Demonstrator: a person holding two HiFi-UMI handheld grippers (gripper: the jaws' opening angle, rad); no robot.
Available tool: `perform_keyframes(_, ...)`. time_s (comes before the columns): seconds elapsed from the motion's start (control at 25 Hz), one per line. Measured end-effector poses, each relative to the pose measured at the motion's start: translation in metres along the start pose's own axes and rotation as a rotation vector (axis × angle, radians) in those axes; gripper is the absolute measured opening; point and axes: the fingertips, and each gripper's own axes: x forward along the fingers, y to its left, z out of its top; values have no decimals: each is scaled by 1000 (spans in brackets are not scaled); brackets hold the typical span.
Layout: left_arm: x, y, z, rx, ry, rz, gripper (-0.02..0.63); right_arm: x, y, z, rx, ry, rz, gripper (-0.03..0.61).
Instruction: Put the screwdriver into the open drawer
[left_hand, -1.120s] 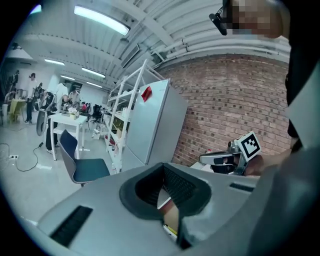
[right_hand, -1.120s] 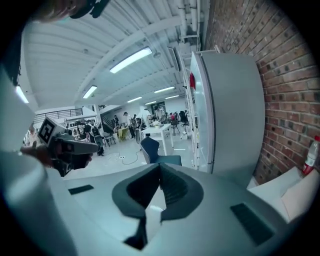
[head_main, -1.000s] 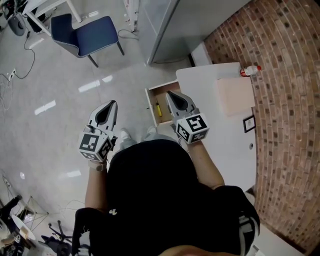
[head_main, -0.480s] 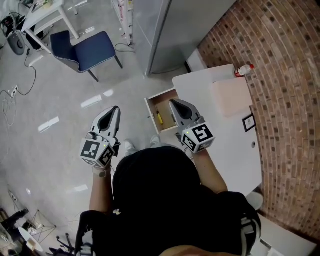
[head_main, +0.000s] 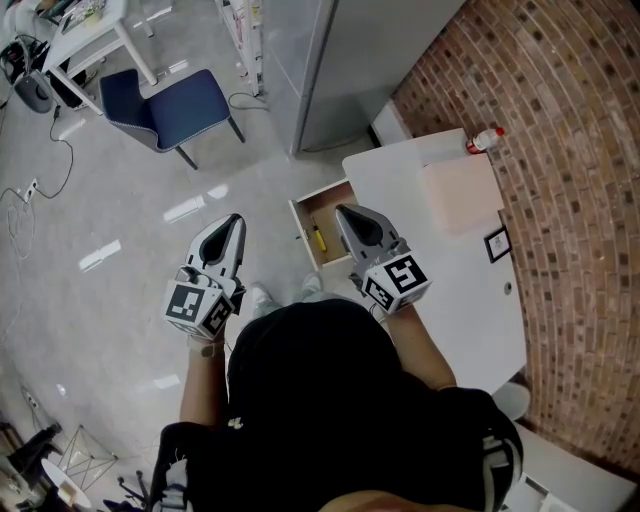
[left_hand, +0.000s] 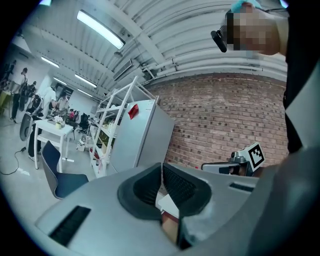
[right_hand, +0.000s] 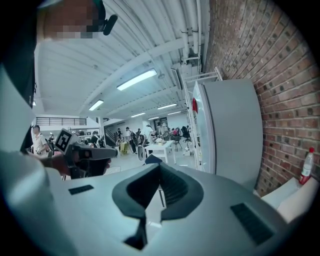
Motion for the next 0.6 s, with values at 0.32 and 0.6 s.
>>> perform_keyframes(0.32,1,-1,-4,5,22,-23,5,7,3,-3,17,3,10,9)
perform_keyframes(0.6,2,2,5,6,23,-26,5,16,9,-5,33,6,20,9)
